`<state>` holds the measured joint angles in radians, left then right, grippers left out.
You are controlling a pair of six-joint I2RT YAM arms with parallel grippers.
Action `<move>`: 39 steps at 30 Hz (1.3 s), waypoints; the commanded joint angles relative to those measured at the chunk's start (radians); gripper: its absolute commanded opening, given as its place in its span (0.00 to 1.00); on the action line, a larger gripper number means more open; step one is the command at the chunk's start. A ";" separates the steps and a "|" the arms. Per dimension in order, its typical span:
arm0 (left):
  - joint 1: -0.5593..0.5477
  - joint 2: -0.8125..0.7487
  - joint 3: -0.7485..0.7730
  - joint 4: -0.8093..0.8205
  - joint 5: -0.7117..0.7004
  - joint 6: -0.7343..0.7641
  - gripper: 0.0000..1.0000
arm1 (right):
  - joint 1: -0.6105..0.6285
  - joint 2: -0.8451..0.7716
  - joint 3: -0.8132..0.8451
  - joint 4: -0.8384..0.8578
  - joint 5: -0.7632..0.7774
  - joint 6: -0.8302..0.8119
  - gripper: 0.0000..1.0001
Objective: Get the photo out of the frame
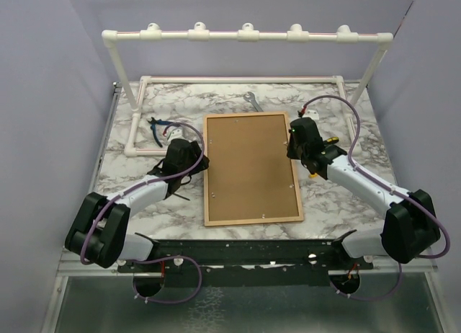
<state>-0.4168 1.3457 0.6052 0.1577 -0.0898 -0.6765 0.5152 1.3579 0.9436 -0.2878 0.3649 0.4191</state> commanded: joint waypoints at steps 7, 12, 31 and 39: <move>-0.039 0.032 -0.022 -0.037 0.032 0.057 0.51 | -0.001 -0.021 -0.038 -0.006 0.073 0.004 0.01; -0.078 0.051 -0.010 -0.042 -0.013 0.075 0.49 | -0.001 -0.005 -0.037 0.002 0.085 0.012 0.01; -0.100 0.067 0.019 -0.106 -0.141 0.115 0.17 | -0.001 0.099 0.034 -0.012 0.102 0.045 0.01; -0.104 0.055 0.017 -0.112 -0.157 0.124 0.09 | -0.001 0.114 0.043 -0.014 0.120 0.044 0.01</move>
<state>-0.5198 1.4025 0.6094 0.0780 -0.1921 -0.5777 0.5152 1.4487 0.9619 -0.2867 0.4374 0.4526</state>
